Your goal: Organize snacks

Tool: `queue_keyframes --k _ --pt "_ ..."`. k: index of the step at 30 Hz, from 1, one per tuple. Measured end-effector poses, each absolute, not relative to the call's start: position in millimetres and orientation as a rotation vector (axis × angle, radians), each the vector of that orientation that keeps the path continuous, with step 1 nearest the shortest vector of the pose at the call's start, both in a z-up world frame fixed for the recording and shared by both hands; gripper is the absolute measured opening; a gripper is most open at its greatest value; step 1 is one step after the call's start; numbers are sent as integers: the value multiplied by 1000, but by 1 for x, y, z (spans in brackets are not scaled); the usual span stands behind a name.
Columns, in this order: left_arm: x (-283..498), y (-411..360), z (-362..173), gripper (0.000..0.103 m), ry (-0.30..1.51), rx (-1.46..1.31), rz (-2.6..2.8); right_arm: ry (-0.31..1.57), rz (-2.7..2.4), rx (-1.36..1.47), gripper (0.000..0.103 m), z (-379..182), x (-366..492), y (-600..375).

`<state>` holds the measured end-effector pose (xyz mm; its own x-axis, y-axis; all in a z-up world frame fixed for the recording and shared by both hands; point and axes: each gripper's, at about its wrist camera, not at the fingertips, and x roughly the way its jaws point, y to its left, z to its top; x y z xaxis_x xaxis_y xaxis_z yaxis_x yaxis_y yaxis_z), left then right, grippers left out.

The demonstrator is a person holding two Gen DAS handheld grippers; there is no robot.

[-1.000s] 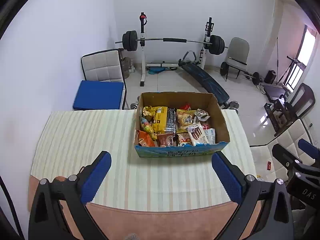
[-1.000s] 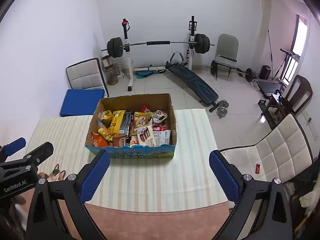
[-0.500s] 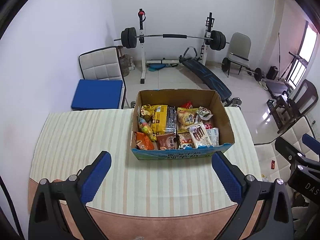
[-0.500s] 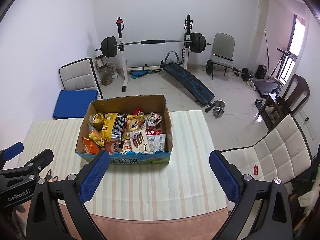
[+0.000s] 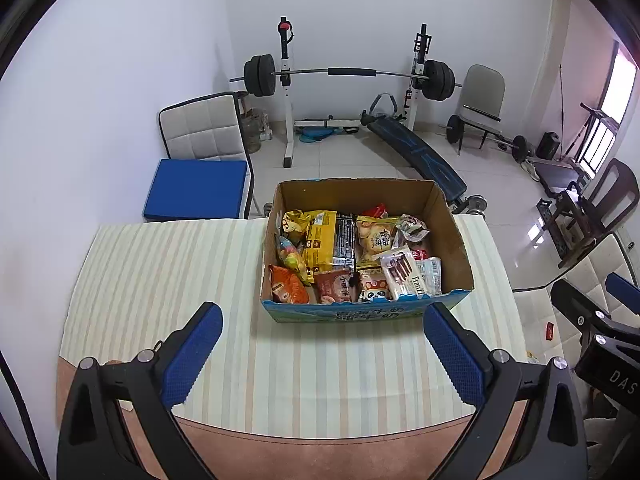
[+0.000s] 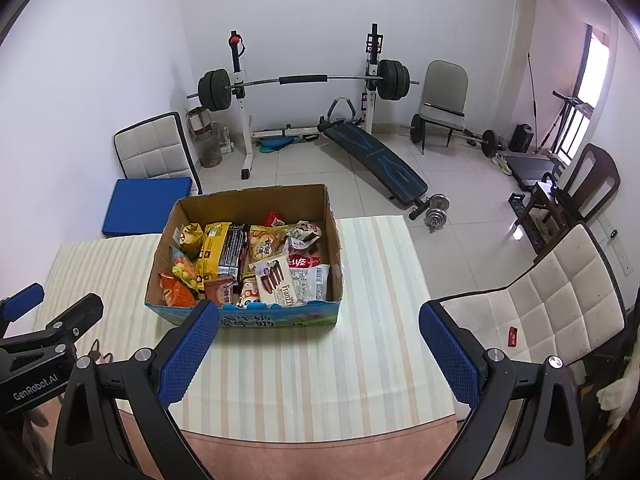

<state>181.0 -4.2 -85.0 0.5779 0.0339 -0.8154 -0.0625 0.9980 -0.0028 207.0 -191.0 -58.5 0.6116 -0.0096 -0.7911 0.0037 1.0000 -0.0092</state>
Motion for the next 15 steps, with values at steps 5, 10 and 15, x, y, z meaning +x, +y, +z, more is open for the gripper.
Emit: queue_keyframes --k 5,10,15 --pt "181 -4 -86 103 956 -41 55 913 -10 -4 102 -58 205 -192" --pt "183 -5 -89 103 969 -48 52 912 -10 -3 102 -58 205 -193" --pt "182 -5 -90 103 971 -46 53 912 -13 -10 102 -57 205 -193"
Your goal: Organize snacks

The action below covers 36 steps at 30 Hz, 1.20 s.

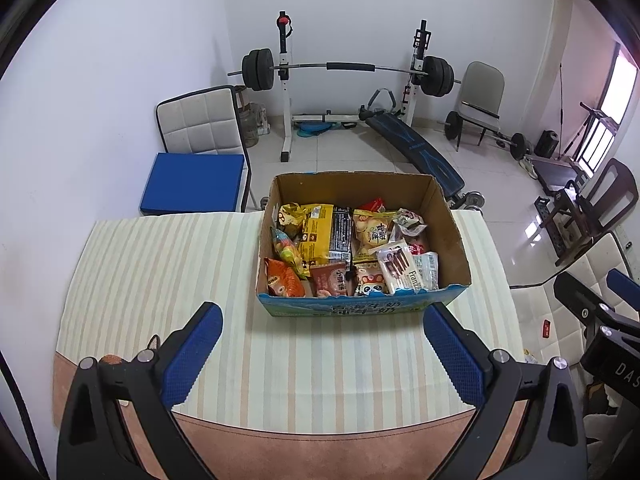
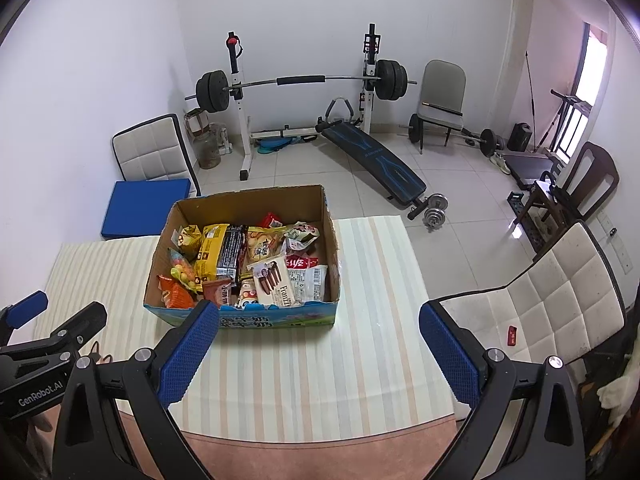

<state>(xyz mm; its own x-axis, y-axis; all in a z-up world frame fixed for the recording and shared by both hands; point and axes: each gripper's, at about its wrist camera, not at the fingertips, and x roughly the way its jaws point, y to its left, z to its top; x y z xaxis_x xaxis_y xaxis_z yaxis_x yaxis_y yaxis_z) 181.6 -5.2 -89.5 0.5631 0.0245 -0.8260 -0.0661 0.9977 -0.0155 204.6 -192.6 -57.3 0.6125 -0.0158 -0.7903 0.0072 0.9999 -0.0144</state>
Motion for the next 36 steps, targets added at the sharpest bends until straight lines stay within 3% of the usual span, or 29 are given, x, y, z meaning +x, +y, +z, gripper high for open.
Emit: queue_keyframes --k 36 --pt "181 -7 -81 103 959 -53 45 906 8 -21 102 -49 202 -190"
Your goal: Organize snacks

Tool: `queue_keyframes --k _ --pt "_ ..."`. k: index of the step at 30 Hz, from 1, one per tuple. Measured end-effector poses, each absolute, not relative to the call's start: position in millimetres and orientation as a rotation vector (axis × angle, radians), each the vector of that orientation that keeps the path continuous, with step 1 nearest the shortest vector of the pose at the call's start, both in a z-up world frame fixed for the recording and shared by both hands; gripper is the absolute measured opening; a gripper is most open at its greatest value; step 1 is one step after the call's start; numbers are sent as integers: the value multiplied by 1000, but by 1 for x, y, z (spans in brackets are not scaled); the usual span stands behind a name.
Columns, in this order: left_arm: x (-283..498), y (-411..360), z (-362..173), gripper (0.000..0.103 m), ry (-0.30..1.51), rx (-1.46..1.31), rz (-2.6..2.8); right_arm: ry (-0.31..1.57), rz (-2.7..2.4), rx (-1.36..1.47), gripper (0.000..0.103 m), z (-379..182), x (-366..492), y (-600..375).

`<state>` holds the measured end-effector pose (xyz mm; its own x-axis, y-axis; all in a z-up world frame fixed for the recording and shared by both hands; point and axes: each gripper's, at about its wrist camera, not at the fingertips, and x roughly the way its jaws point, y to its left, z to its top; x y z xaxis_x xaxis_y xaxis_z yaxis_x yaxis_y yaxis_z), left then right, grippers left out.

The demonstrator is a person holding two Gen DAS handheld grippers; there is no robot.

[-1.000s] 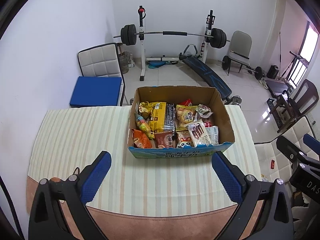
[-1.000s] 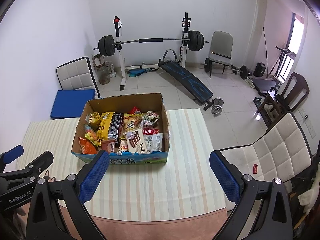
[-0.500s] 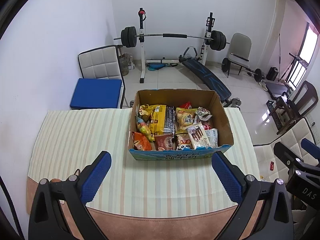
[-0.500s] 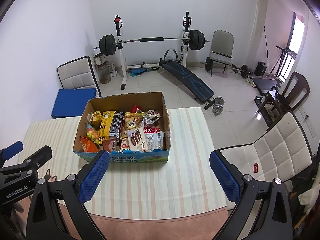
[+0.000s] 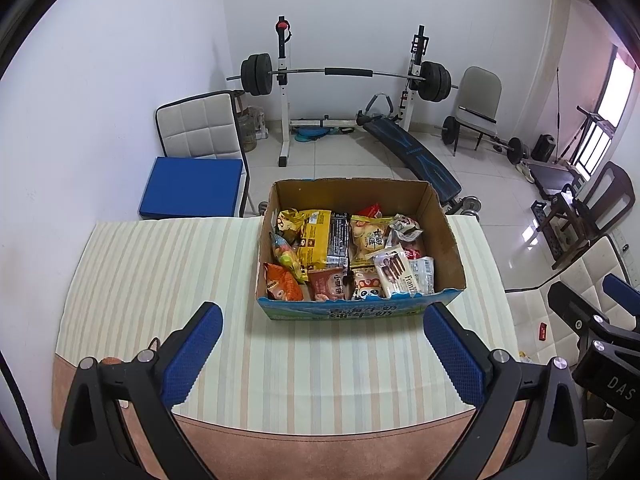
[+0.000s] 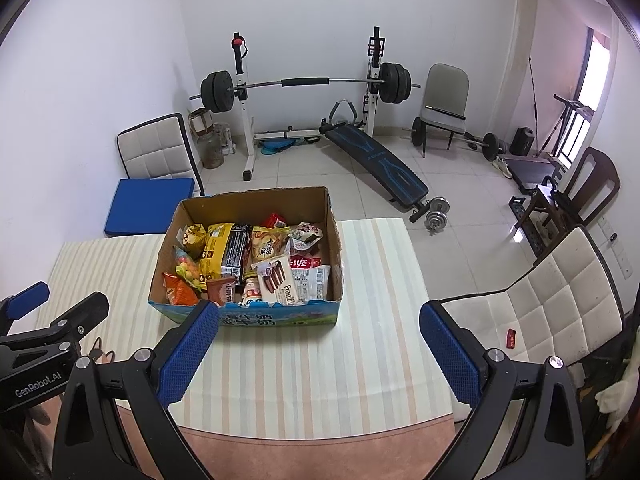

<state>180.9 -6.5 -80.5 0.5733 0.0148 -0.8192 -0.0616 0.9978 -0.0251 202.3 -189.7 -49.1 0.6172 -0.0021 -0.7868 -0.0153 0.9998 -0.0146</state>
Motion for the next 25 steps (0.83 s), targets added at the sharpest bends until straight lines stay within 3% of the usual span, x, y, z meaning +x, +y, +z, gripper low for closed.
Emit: queue_keyframes --k 25 --pt "178 -6 -73 103 946 -49 37 895 16 -24 102 -42 202 -187"
